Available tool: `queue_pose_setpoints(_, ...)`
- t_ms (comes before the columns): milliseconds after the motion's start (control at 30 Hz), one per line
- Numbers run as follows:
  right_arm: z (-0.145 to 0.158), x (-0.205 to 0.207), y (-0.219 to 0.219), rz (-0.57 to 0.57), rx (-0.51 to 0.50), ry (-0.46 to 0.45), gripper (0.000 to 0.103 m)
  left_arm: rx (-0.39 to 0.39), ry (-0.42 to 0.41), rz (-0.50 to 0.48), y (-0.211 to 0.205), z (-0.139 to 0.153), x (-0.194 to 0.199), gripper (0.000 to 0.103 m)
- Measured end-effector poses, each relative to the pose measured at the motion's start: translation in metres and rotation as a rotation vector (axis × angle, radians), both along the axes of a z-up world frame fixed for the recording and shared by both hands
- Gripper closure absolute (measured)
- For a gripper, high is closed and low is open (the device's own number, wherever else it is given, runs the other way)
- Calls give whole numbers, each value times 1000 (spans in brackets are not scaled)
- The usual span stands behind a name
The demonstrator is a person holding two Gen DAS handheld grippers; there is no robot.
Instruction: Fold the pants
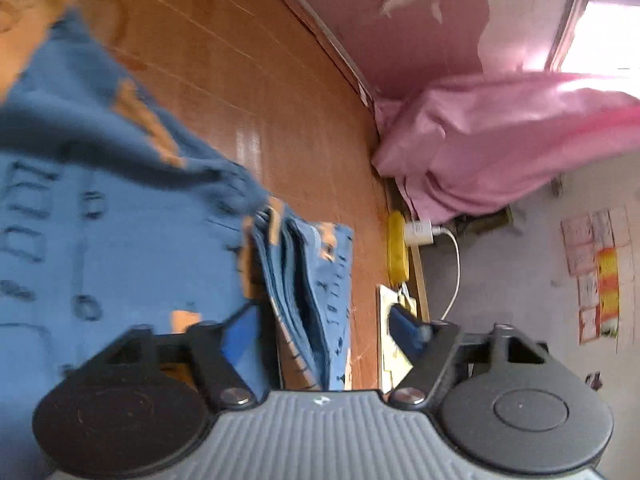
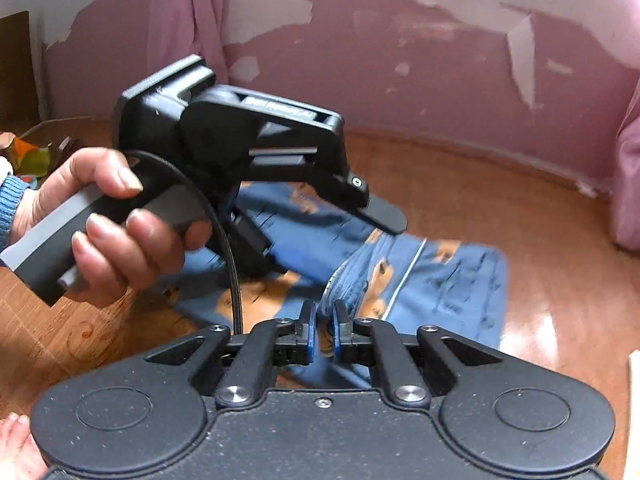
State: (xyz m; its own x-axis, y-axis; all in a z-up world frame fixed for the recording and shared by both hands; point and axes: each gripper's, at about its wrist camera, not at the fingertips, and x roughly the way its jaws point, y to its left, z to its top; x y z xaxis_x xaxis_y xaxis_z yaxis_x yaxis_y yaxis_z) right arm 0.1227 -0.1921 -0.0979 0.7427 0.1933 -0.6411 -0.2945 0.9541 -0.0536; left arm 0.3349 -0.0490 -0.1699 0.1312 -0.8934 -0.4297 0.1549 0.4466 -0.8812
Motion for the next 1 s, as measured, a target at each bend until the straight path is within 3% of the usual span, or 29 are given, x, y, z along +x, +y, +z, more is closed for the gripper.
queue_pose_setpoints(133,-2,0,4,-19,6,7,95,85,-26,-11,-10,4,-1,45)
queue_pose_setpoints(200,-2,-4,-1,-21,3,4,95,154,-63,-29,-20,10,-4,65)
queue_pose_setpoints(267,-3,-5,0,-24,-1,-2,95,206,-73,-27,-25,11,-6,77)
queue_pose_setpoints(400,-4,-9,-3,-53,0,-12,94,252,-77,-6,-30,17,-6,88)
queue_pose_setpoints(467,-4,-11,-3,-68,-5,-17,93,273,-106,-8,-35,22,-9,89)
queue_pose_setpoints(533,-5,-13,-2,-95,-18,-28,83,289,-125,-11,-38,27,-12,90)
queue_pose_setpoints(600,-6,-14,-1,-119,-28,-35,81,305,-133,-12,-37,31,-14,91)
queue_pose_setpoints(733,-11,-14,2,-132,-34,-18,81,314,-130,-7,-35,32,-16,91)
queue_pose_setpoints(833,-12,-14,3,-125,-25,-20,90,323,-129,-7,-33,33,-17,91)
queue_pose_setpoints(1000,-5,-21,4,-114,-30,-52,92,318,-138,-9,-35,40,-19,92)
